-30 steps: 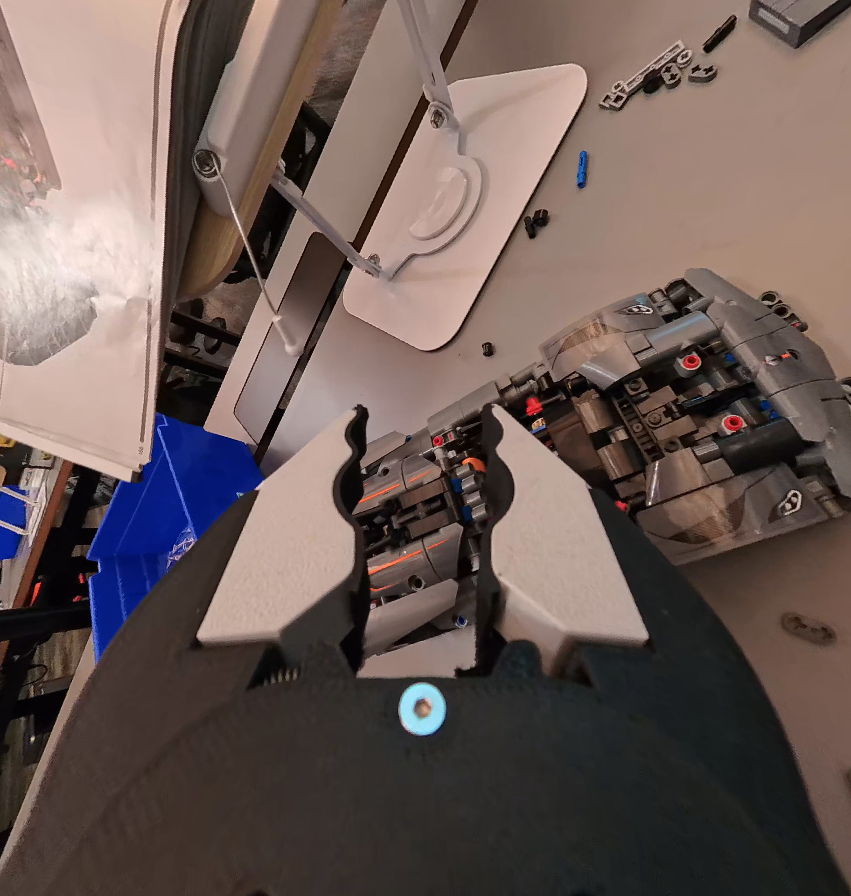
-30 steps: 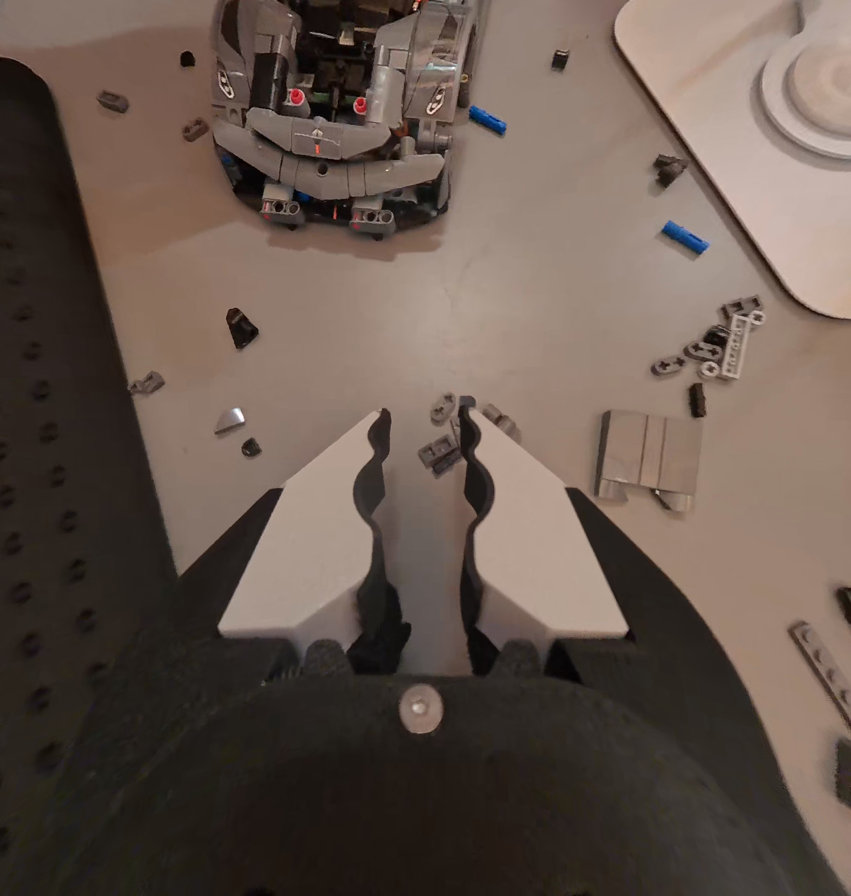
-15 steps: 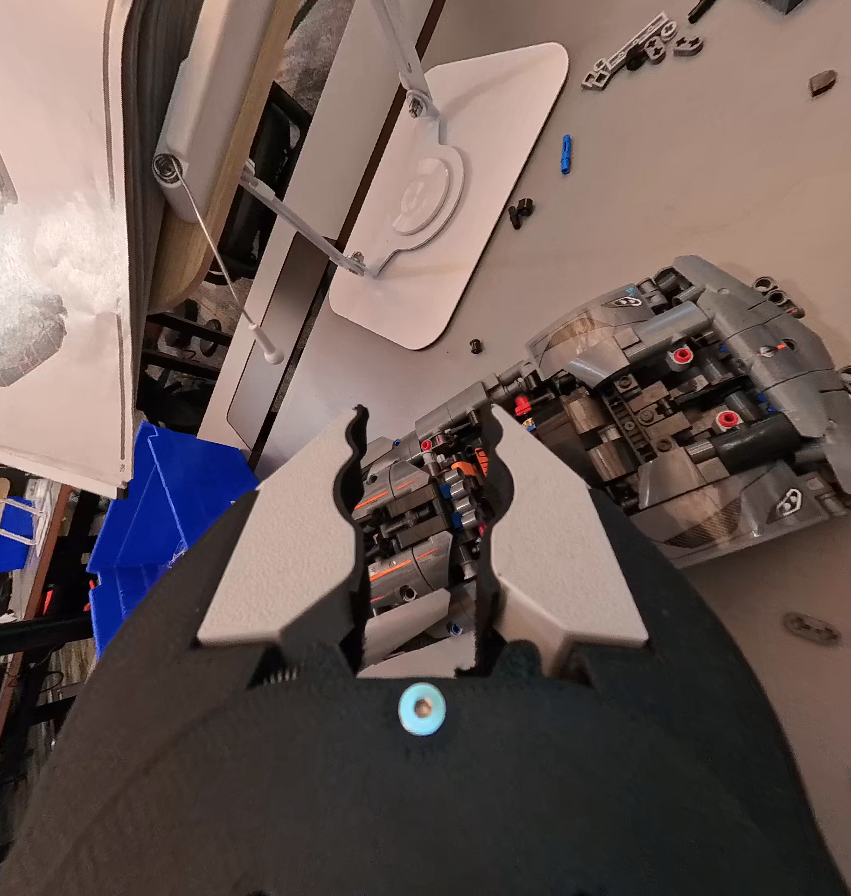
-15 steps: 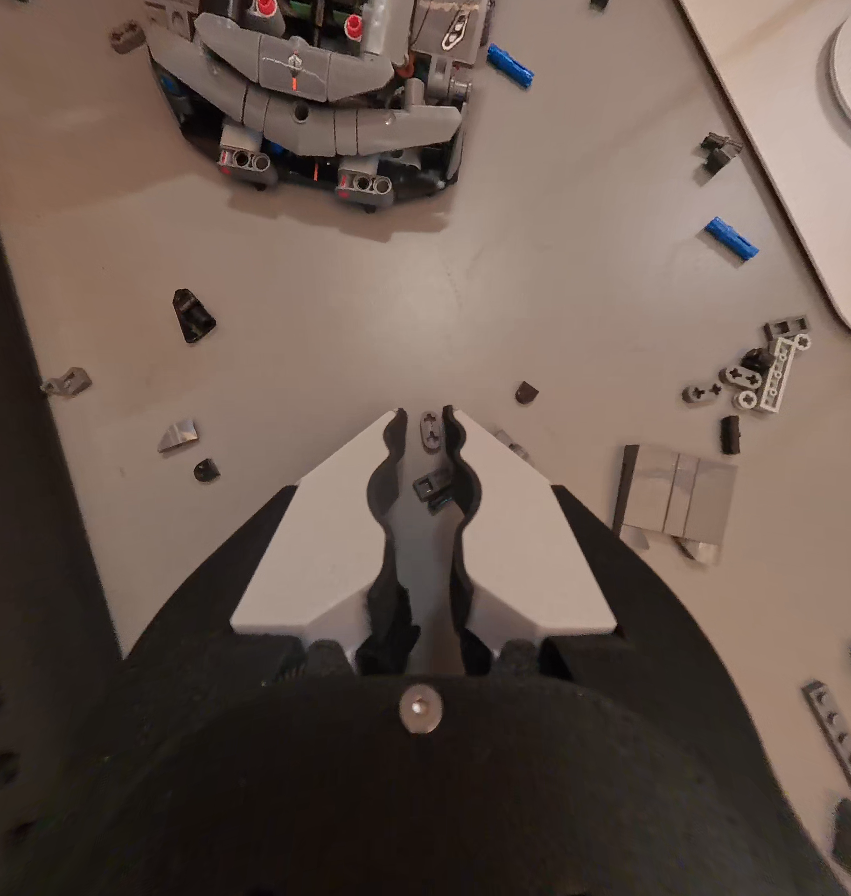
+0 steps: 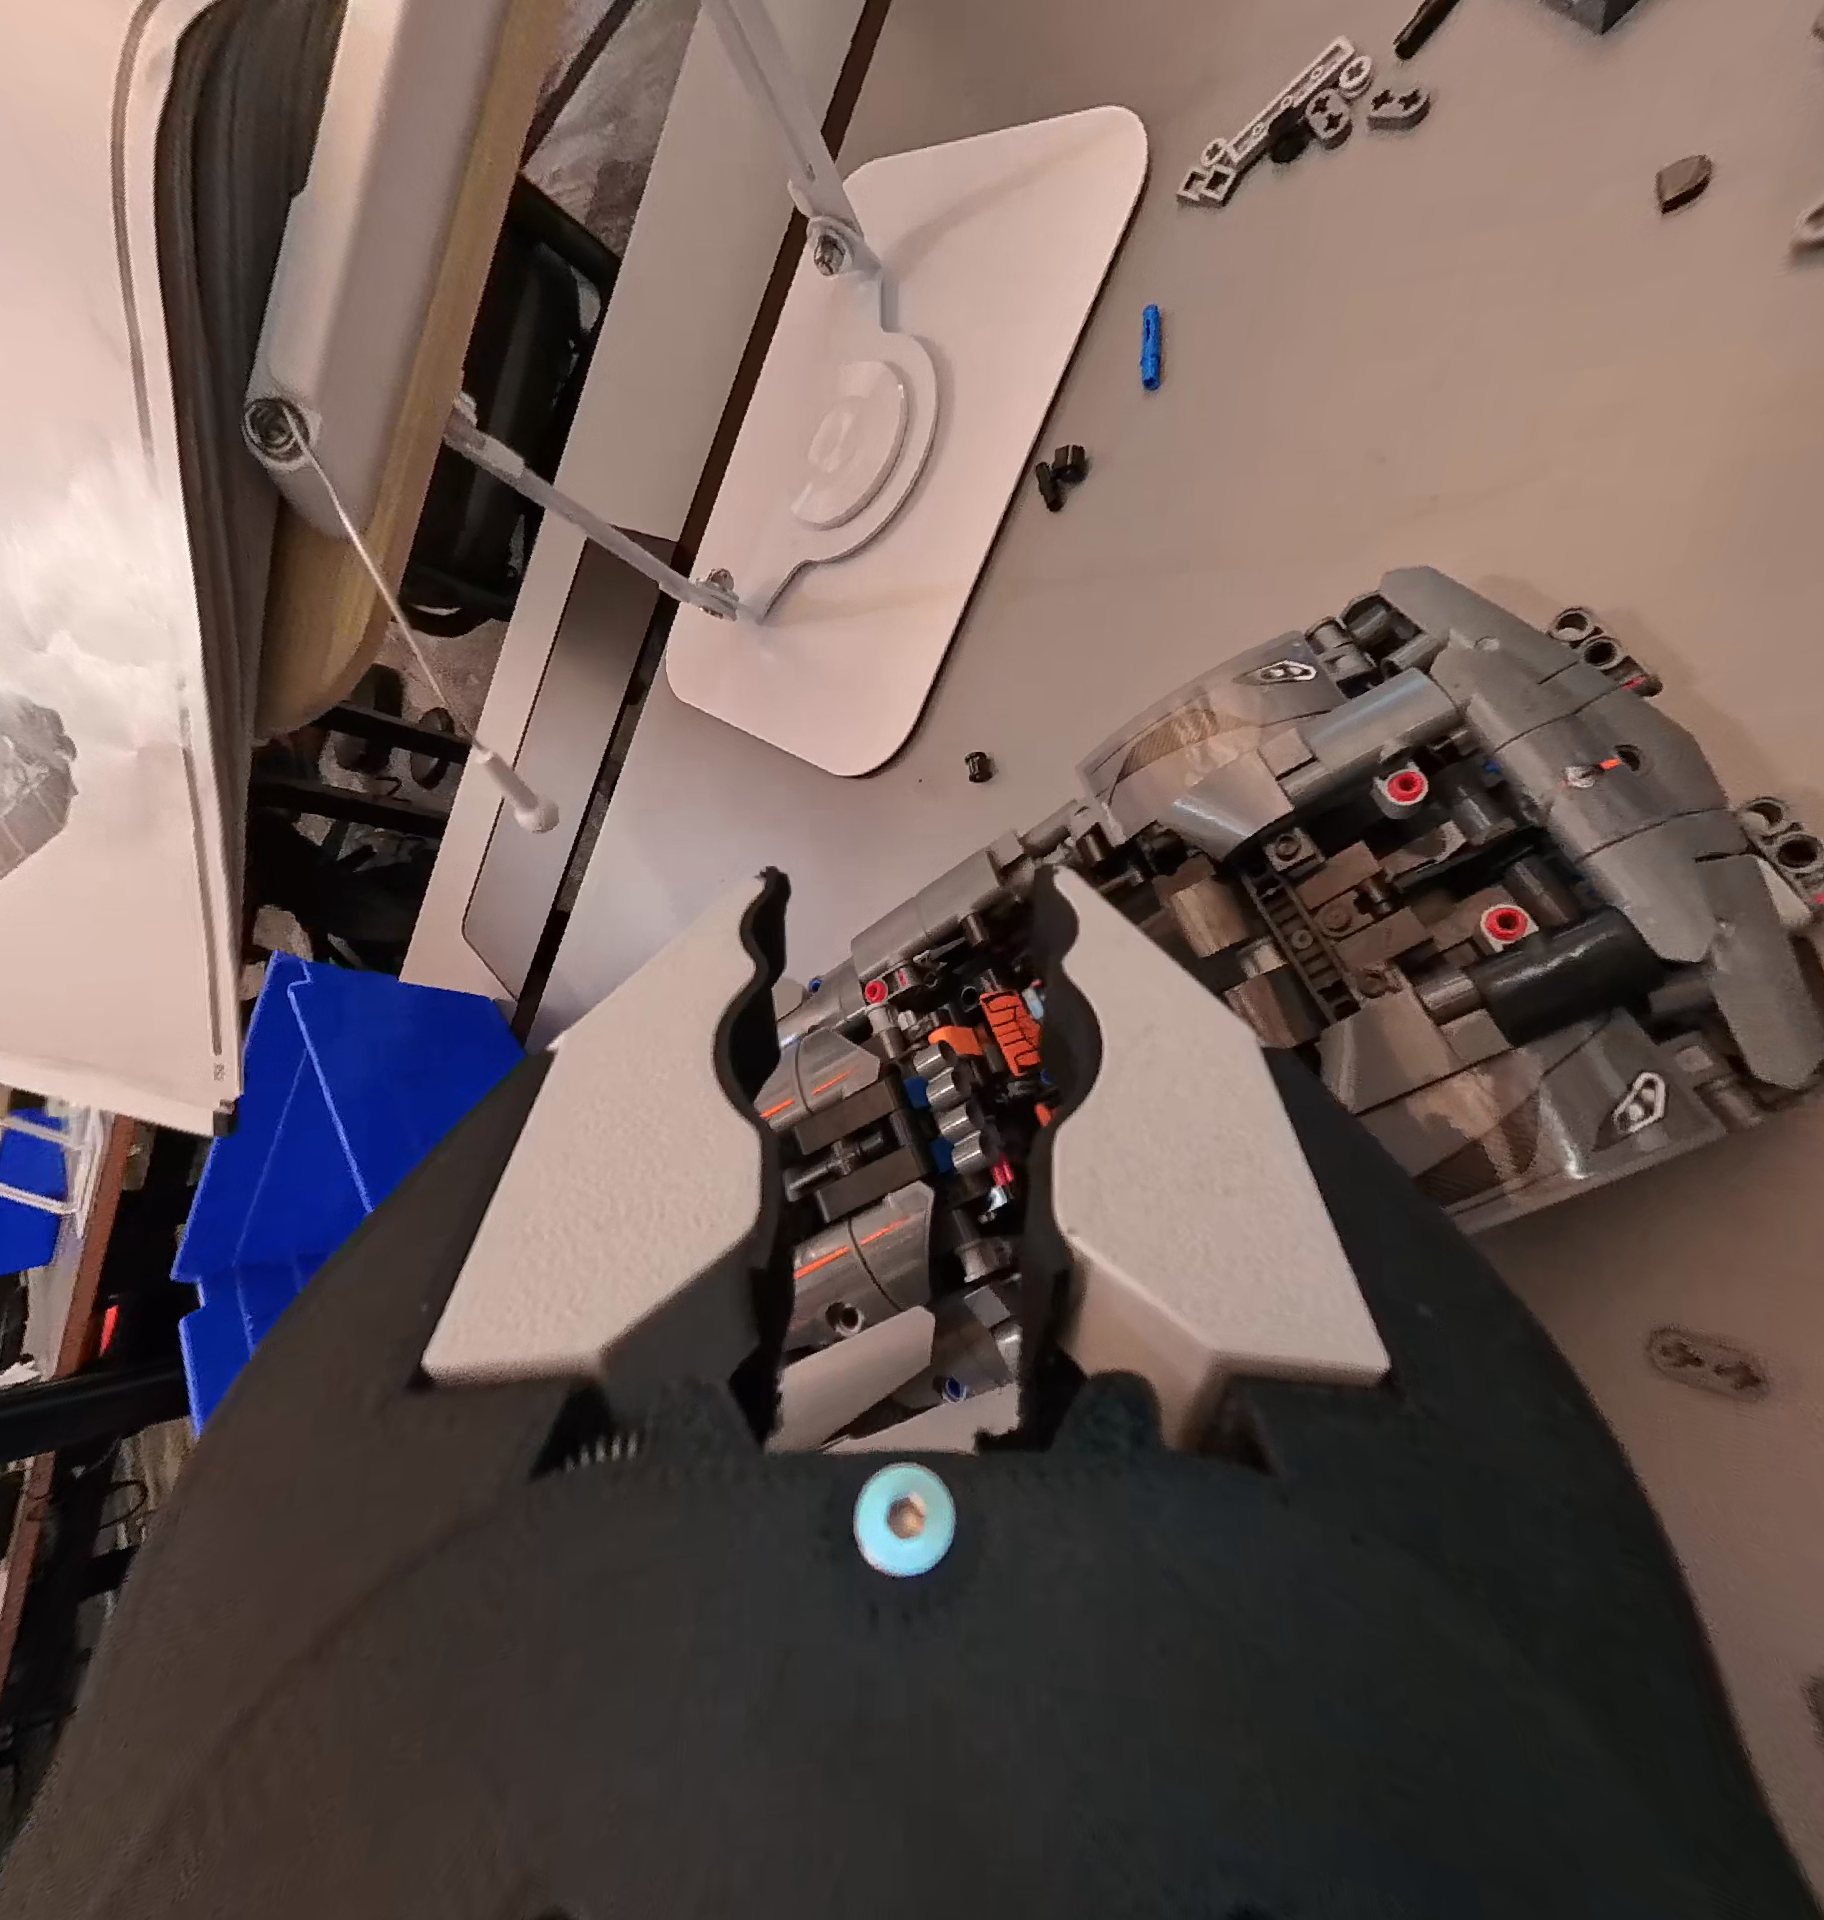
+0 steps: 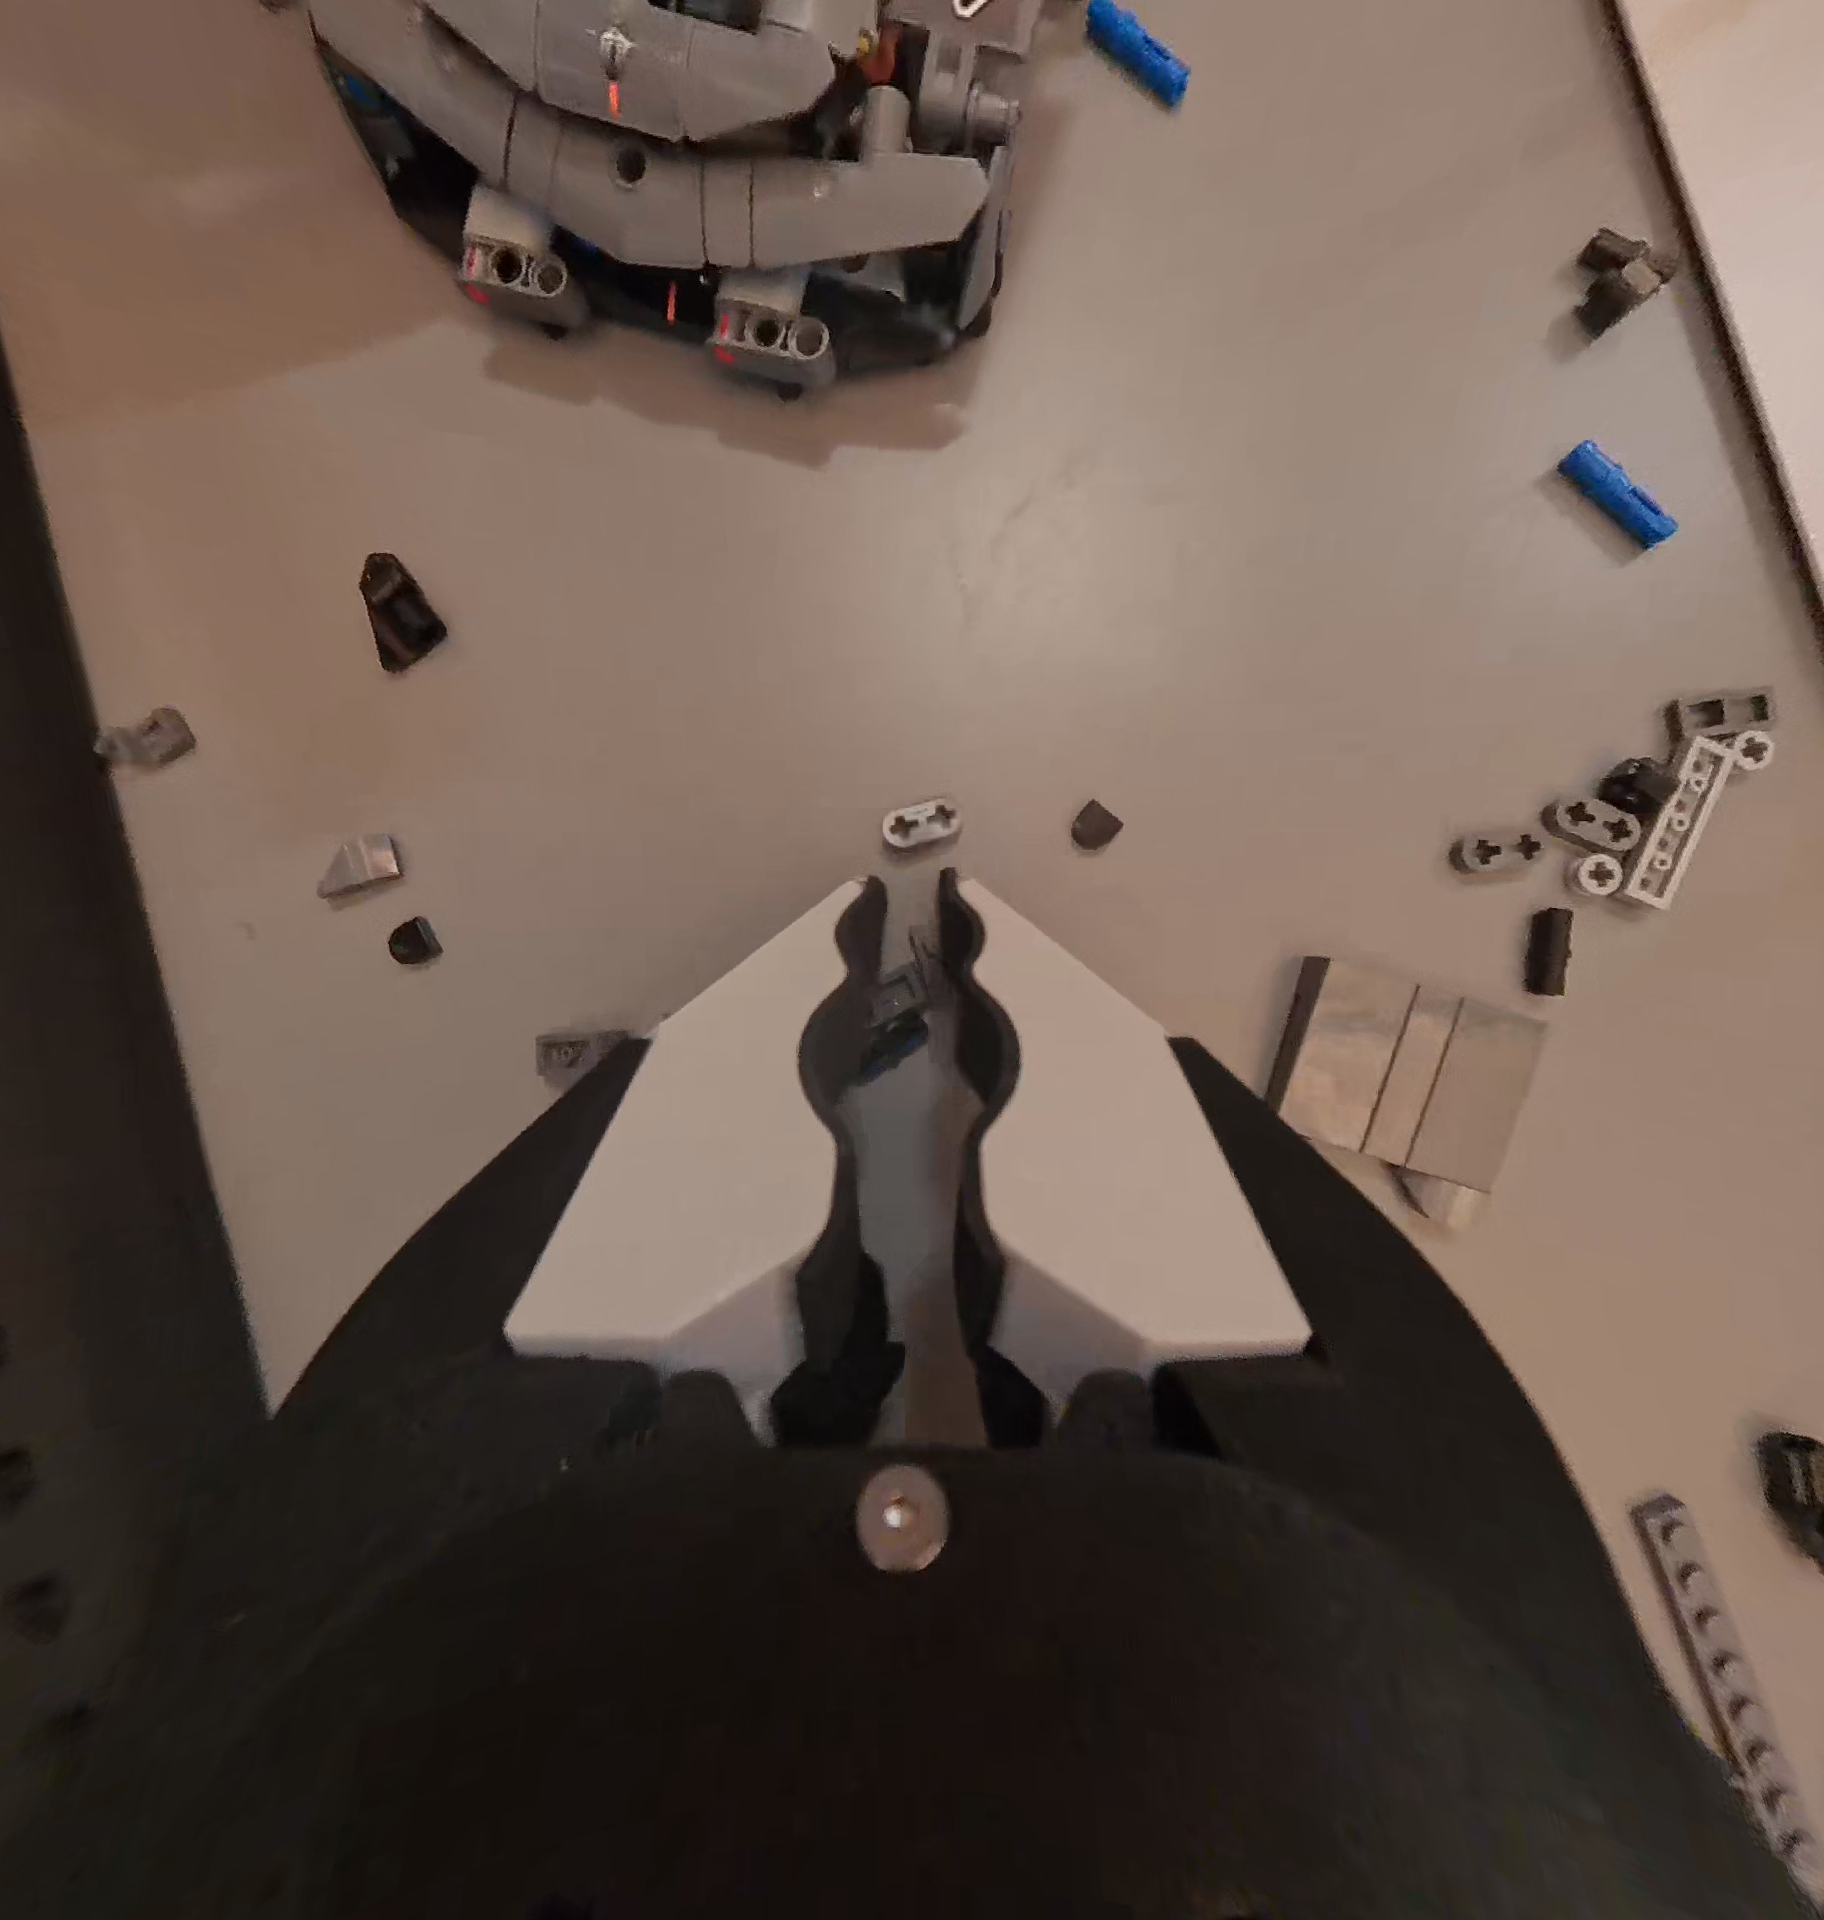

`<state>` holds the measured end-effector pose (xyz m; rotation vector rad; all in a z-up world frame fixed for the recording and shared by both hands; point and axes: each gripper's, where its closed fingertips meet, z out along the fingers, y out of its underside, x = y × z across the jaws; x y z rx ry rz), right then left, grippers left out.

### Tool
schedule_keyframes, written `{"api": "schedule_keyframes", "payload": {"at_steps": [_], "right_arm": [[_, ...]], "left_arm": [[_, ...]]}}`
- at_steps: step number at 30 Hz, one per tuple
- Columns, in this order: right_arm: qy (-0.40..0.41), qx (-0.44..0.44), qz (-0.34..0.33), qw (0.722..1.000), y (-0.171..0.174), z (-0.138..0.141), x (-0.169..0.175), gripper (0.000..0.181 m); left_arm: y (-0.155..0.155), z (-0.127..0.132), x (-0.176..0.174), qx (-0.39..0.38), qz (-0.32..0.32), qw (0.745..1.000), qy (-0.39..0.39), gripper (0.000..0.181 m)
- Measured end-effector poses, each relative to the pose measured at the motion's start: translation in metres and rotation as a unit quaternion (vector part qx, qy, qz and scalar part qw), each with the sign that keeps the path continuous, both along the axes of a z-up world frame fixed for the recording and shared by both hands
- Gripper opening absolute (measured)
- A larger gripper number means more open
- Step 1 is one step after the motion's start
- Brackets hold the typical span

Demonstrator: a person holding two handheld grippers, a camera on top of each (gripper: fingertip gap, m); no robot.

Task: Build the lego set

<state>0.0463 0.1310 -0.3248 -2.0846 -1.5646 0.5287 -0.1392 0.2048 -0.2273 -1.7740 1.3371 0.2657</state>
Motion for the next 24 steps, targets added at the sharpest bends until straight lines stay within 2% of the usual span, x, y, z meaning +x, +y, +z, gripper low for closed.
{"api": "schedule_keyframes", "payload": {"at_steps": [2, 9, 12, 13, 17, 24], "right_arm": [[-0.001, -0.003, 0.008, 1.000, -0.003, 0.000, -0.002, 0.000], [-0.002, 0.000, 0.036, 0.999, -0.008, 0.000, -0.008, 0.000], [0.001, -0.008, 0.044, 0.999, -0.012, 0.000, -0.011, 0.015], [0.001, -0.007, 0.048, 0.999, -0.013, 0.000, -0.012, 0.014], [0.001, -0.007, 0.058, 0.998, -0.017, 0.000, -0.015, 0.000], [0.002, -0.011, 0.069, 0.998, -0.021, 0.000, -0.018, 0.000]], "left_arm": [[-0.002, -0.002, 0.003, -0.003, -0.005, 1.000, 0.003, 0.045], [-0.003, -0.005, 0.013, -0.008, -0.014, 1.000, 0.005, 0.046], [-0.004, -0.005, 0.021, -0.008, -0.023, 1.000, 0.005, 0.046], [-0.004, -0.005, 0.024, -0.009, -0.026, 1.000, 0.006, 0.045], [-0.005, -0.009, 0.036, -0.013, -0.039, 0.999, 0.011, 0.046], [-0.007, -0.013, 0.056, -0.017, -0.060, 0.998, 0.015, 0.046]]}}
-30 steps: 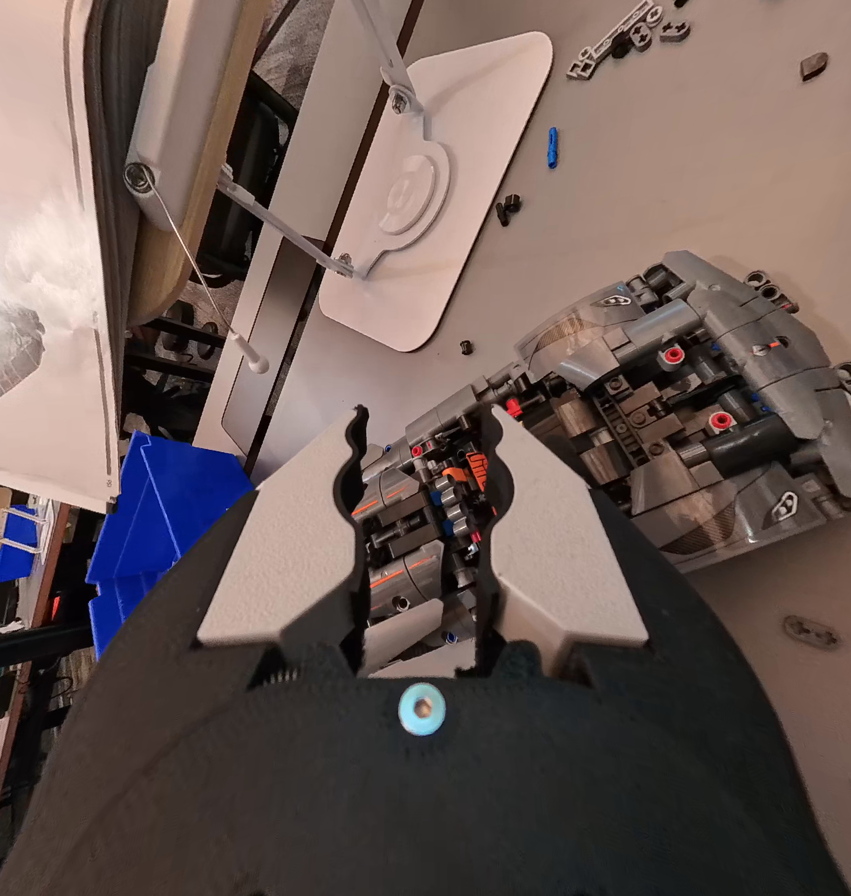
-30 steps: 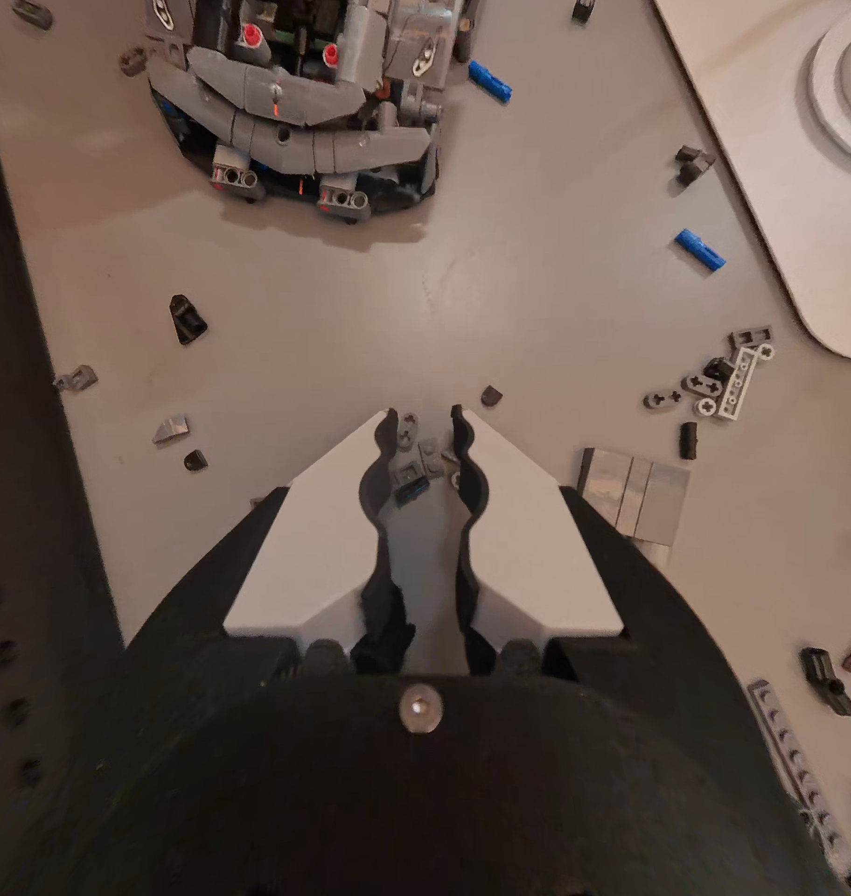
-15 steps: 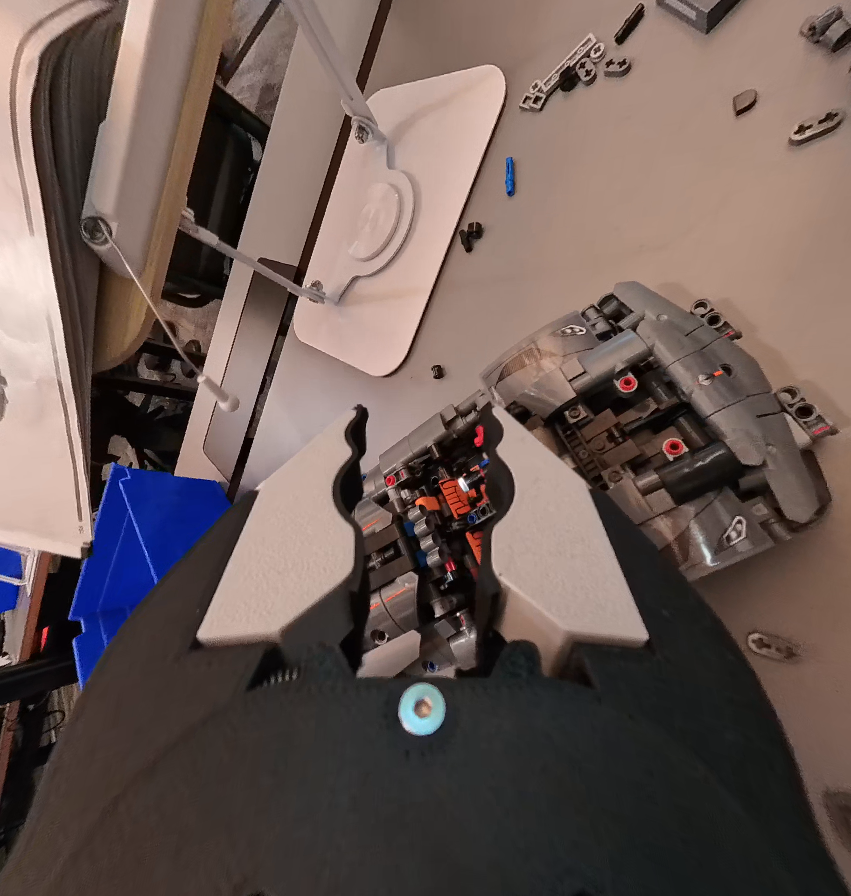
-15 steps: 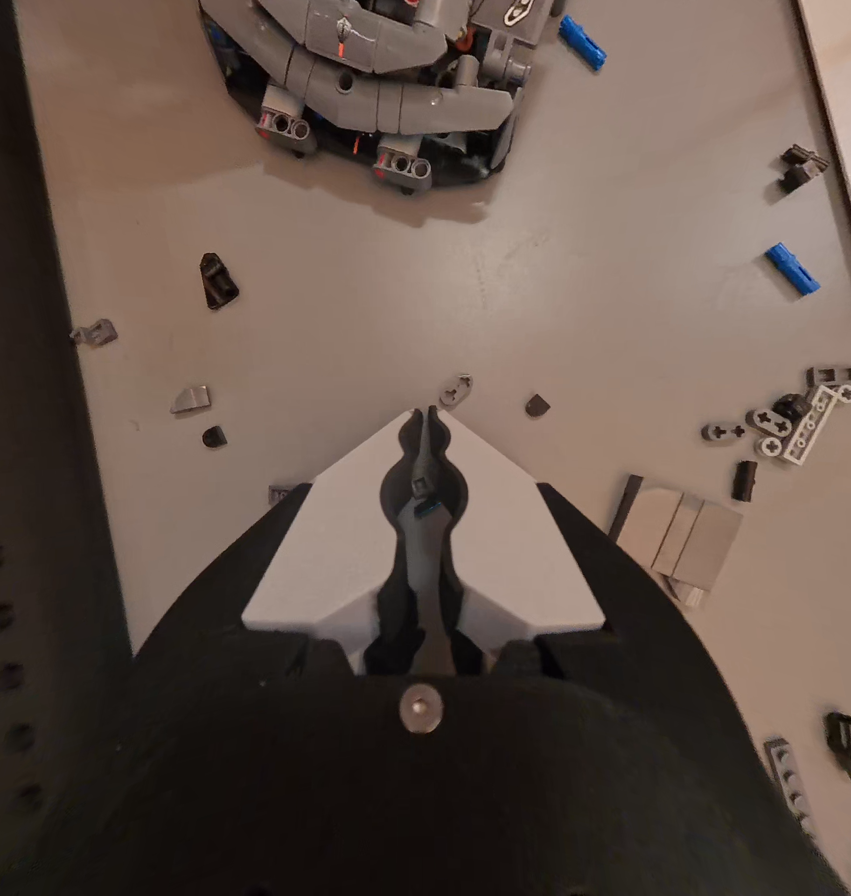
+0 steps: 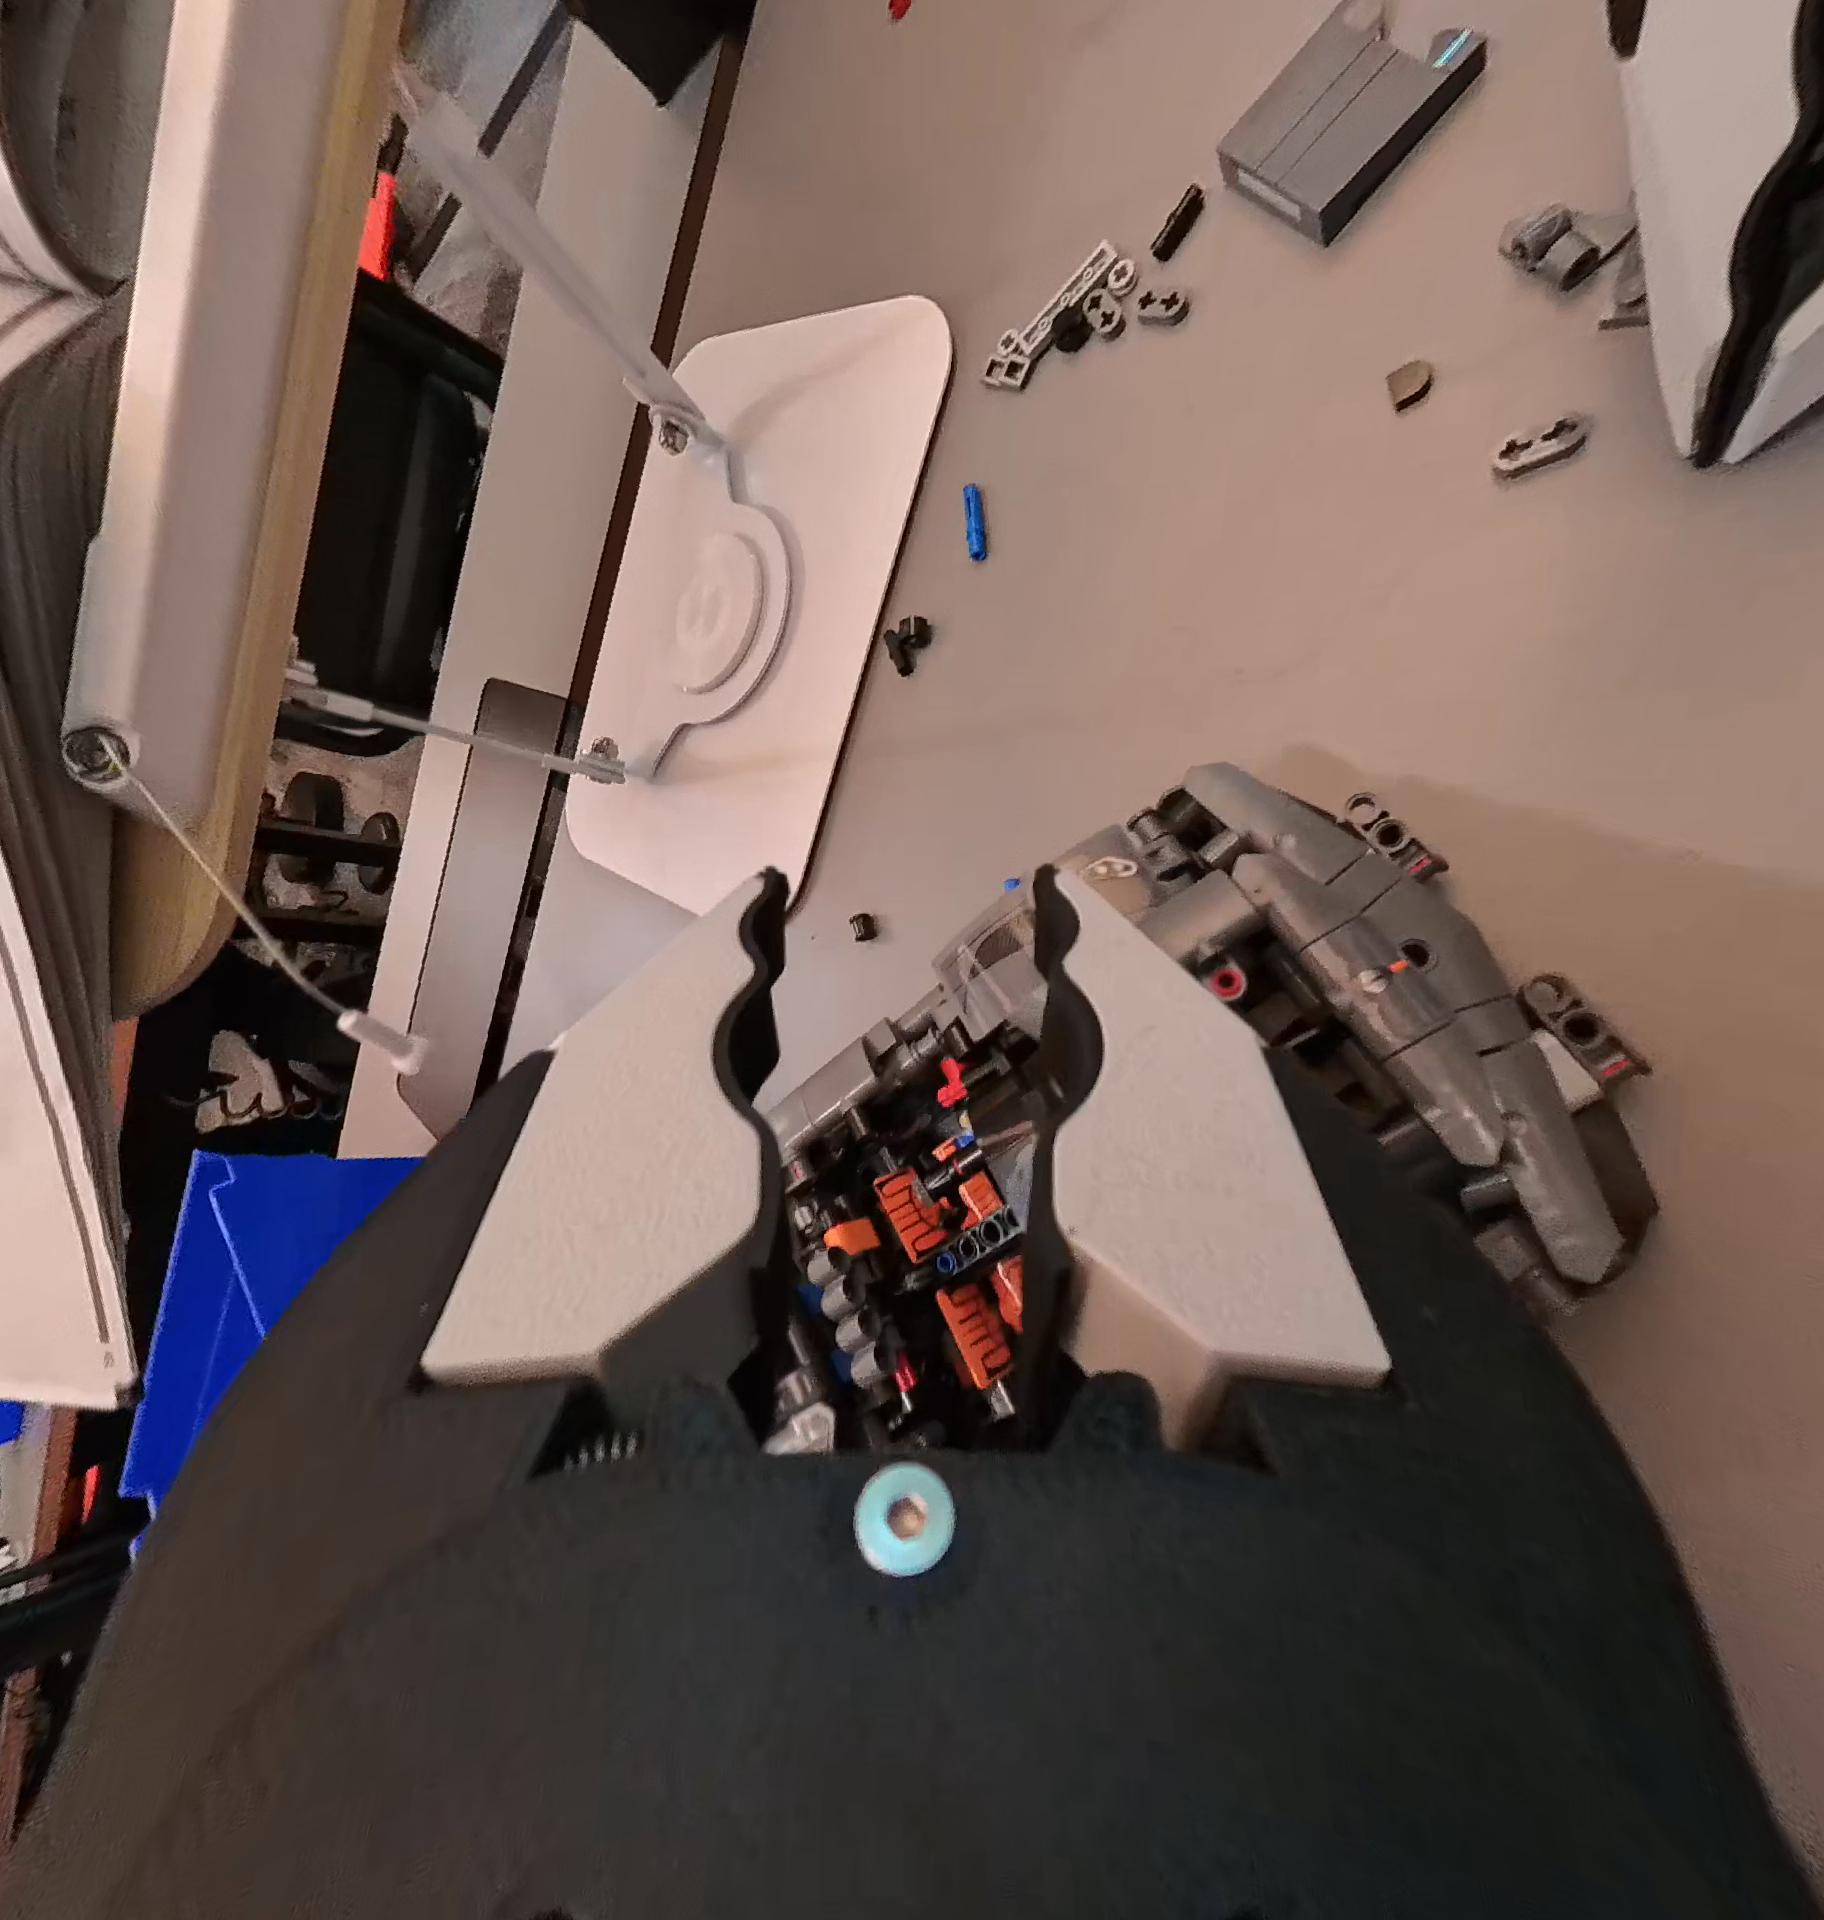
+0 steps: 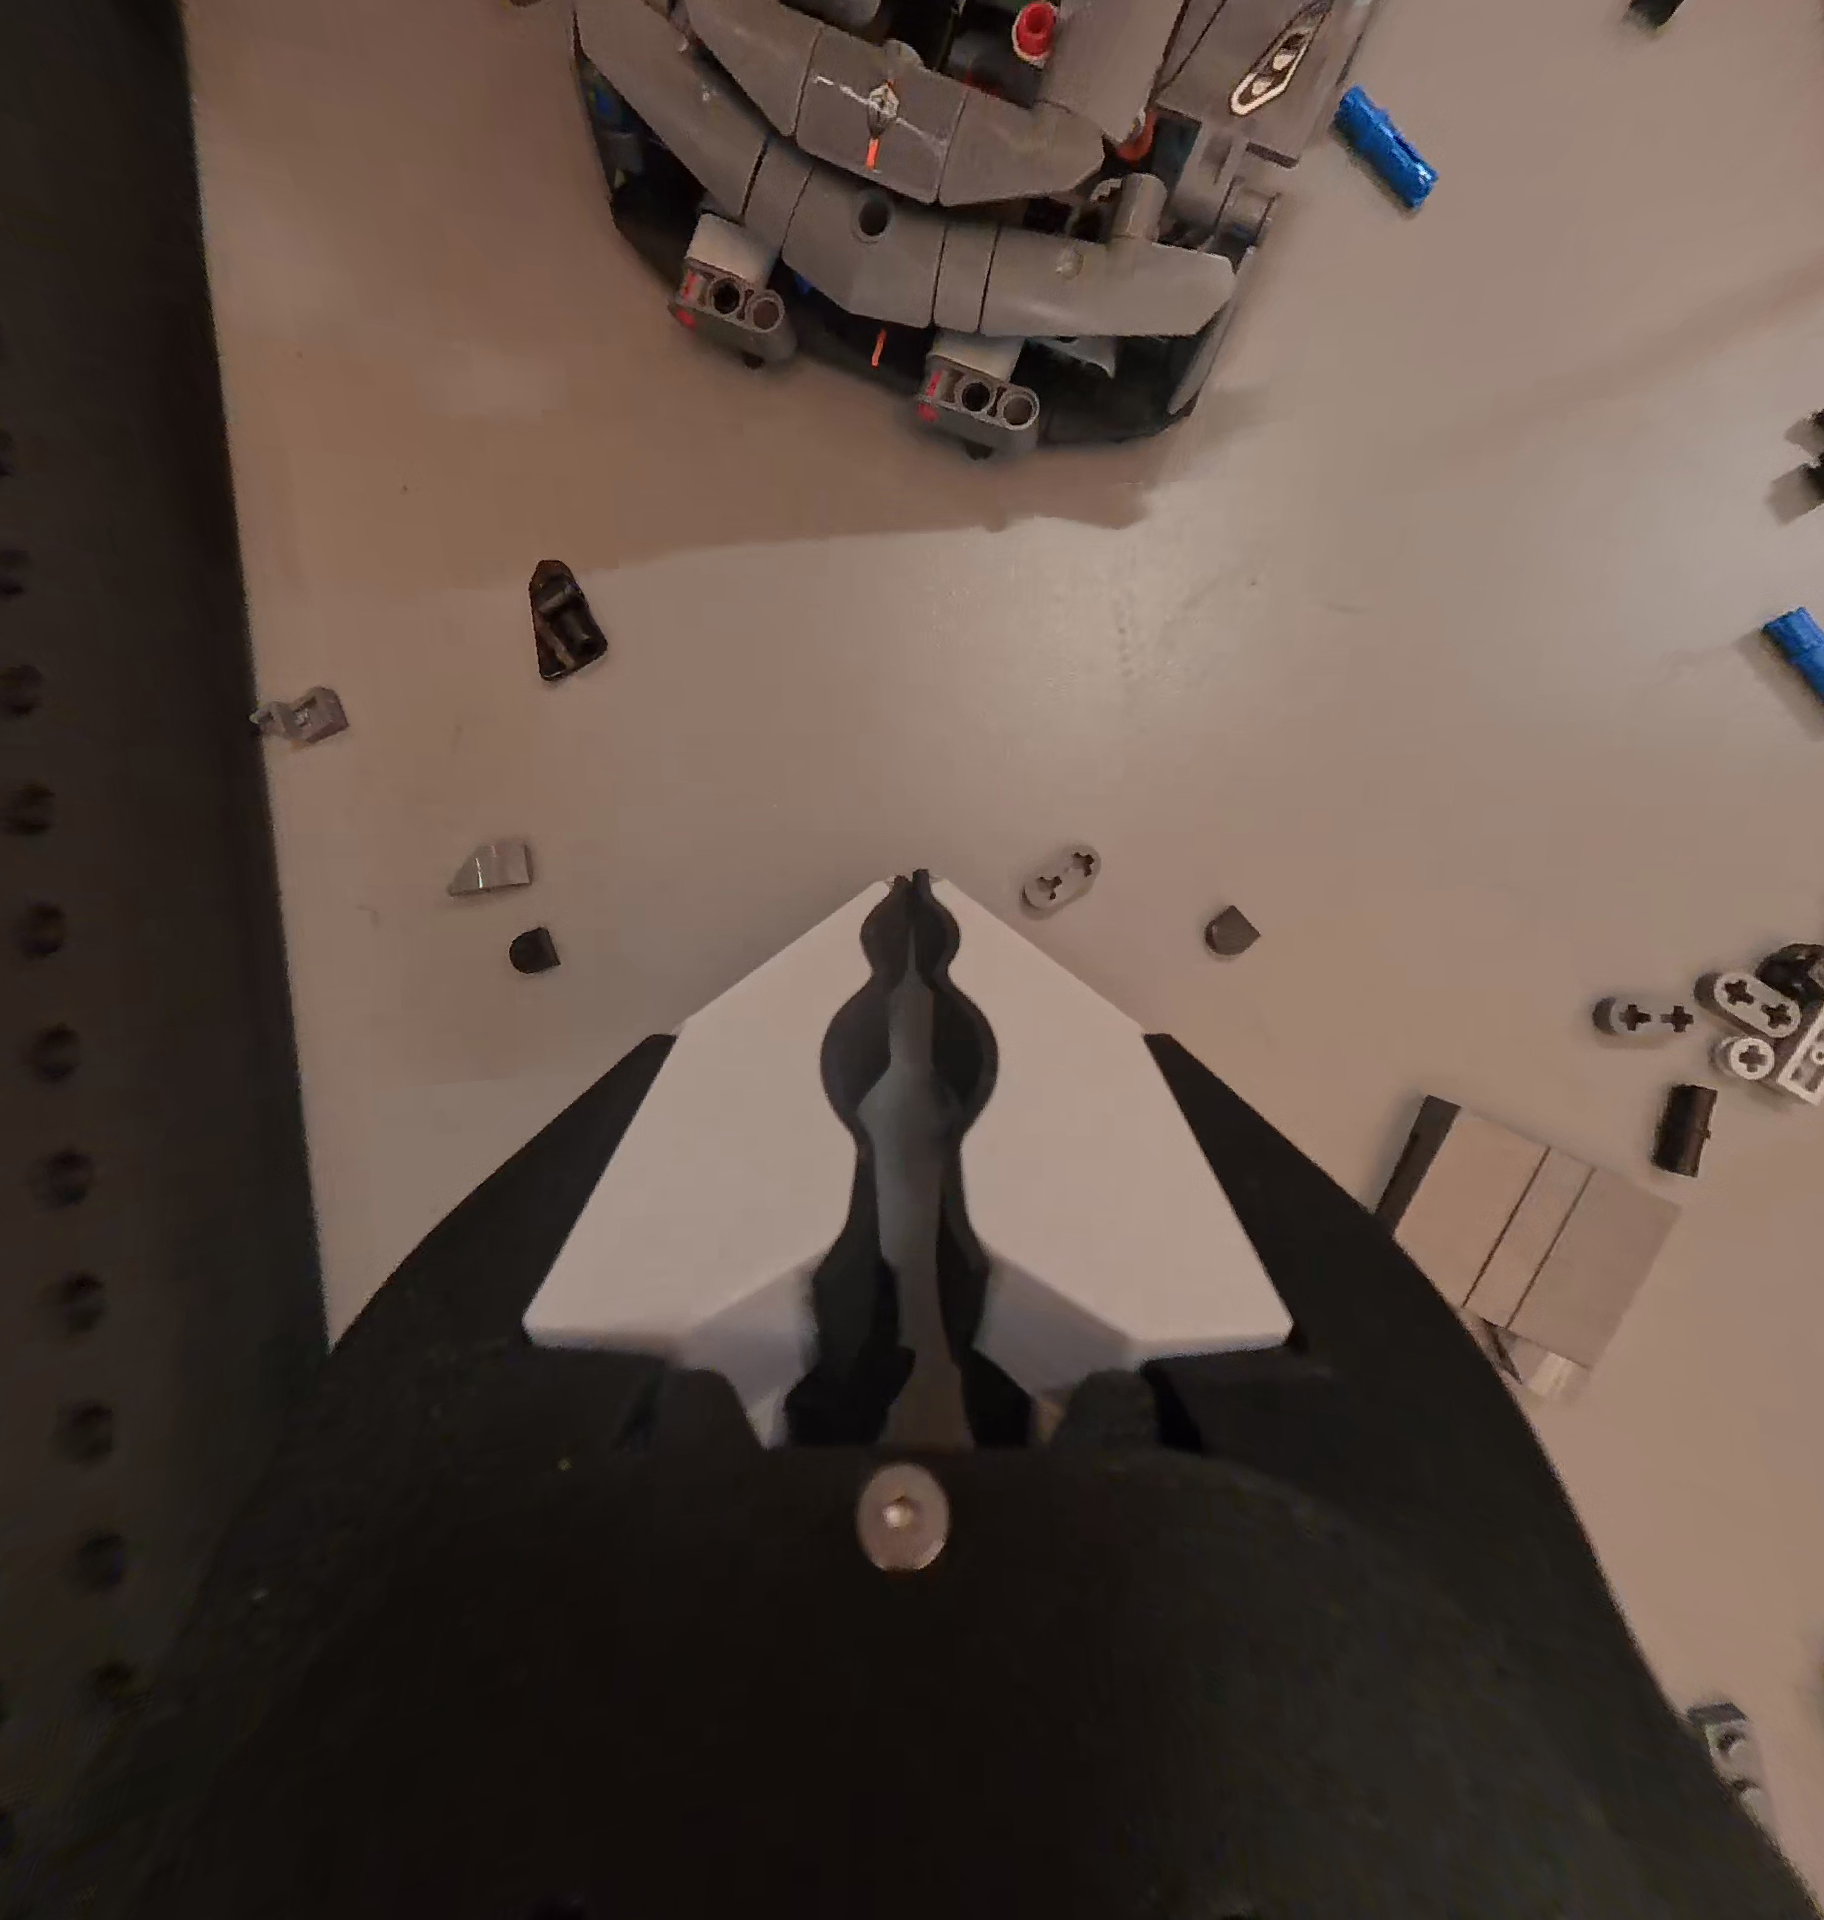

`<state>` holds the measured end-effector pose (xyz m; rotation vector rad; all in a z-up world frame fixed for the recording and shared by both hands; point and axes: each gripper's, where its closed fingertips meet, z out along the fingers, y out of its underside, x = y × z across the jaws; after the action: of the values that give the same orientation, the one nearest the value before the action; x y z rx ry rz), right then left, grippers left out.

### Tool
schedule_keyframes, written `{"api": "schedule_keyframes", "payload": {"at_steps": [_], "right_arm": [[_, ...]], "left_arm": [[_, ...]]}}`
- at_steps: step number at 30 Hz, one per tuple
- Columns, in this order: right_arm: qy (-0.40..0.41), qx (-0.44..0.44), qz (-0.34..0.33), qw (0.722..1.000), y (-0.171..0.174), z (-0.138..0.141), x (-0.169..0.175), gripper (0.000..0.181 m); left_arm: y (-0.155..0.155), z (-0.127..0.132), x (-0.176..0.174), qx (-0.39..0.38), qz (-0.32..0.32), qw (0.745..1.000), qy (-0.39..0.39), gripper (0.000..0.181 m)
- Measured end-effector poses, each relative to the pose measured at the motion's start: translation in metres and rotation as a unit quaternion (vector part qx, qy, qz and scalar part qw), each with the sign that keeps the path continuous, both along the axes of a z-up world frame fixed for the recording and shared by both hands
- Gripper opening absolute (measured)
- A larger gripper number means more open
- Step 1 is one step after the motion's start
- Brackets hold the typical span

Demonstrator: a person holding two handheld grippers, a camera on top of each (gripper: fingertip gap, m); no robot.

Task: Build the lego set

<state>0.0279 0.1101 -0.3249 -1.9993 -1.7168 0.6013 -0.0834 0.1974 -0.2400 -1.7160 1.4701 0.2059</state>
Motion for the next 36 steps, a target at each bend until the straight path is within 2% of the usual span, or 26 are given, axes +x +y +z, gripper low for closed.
{"api": "schedule_keyframes", "payload": {"at_steps": [13, 18, 21, 25, 28, 33, 36], "right_arm": [[0.003, -0.005, 0.011, 1.000, -0.003, 0.000, -0.003, 0.002], [0.015, 0.000, 0.007, 1.000, 0.002, 0.006, -0.002, 0.009], [0.033, 0.020, -0.023, 0.999, 0.023, 0.018, 0.006, 0.012], [0.051, 0.043, -0.093, 0.993, 0.068, 0.031, 0.031, 0.016], [0.046, 0.049, -0.141, 0.988, 0.096, 0.032, 0.050, 0.018], [0.011, 0.069, -0.157, 0.985, 0.119, 0.019, 0.068, 0.022], [0.021, 0.069, -0.155, 0.985, 0.127, 0.023, 0.060, 0.025]], "left_arm": [[-0.006, -0.005, 0.037, -0.007, -0.035, 0.999, 0.002, 0.046], [-0.007, -0.007, 0.039, -0.010, -0.039, 0.999, 0.006, 0.046], [-0.006, -0.004, 0.038, -0.009, -0.036, 0.999, -0.001, 0.046], [-0.006, -0.004, 0.038, -0.010, -0.036, 0.999, 0.000, 0.046], [-0.007, -0.006, 0.039, -0.011, -0.038, 0.999, 0.003, 0.045], [-0.006, -0.007, 0.040, -0.013, -0.038, 0.999, 0.005, 0.046], [-0.005, -0.008, 0.040, -0.013, -0.037, 0.999, 0.006, 0.046]]}}
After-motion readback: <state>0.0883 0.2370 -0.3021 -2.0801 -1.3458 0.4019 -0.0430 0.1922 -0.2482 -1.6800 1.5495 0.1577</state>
